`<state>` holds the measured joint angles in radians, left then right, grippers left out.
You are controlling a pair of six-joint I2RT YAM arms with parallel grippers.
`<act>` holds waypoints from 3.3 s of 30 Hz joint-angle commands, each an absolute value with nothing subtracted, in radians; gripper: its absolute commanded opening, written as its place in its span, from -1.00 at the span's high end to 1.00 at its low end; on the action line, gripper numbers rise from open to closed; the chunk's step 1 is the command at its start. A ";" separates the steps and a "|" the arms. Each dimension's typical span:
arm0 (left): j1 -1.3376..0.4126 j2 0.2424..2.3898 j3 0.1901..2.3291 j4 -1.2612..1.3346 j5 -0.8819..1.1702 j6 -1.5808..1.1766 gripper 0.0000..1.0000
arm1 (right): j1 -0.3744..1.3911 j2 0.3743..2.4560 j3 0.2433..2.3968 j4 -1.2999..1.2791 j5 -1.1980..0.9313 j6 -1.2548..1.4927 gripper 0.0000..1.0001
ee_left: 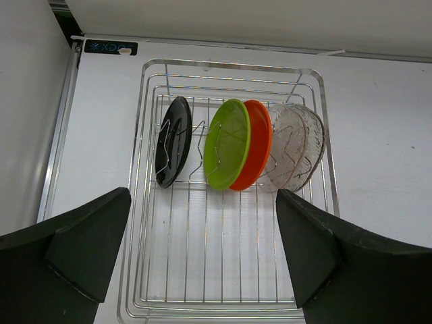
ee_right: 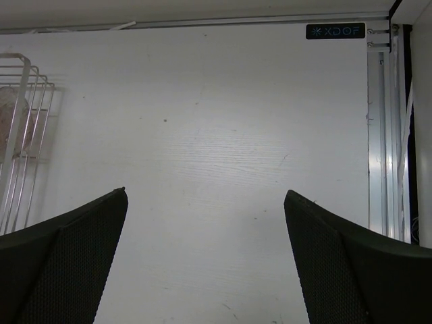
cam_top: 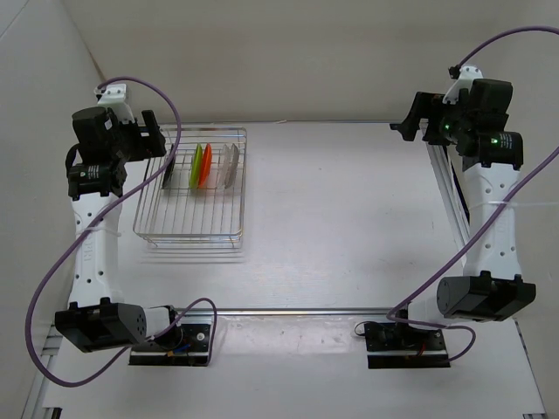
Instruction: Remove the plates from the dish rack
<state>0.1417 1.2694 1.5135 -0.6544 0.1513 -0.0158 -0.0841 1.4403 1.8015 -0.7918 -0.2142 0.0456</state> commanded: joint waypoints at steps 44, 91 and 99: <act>0.170 1.927 1.763 -0.652 0.201 0.086 -0.85 | -0.077 1.296 1.540 -0.762 -0.132 -0.060 -1.00; 0.133 1.839 2.112 -0.919 0.369 0.095 0.79 | -0.077 1.269 1.526 -0.764 -0.022 -0.060 -1.00; 0.020 1.674 2.015 -1.008 0.615 0.362 0.79 | -0.077 1.290 1.575 -0.802 -0.090 -0.018 -1.00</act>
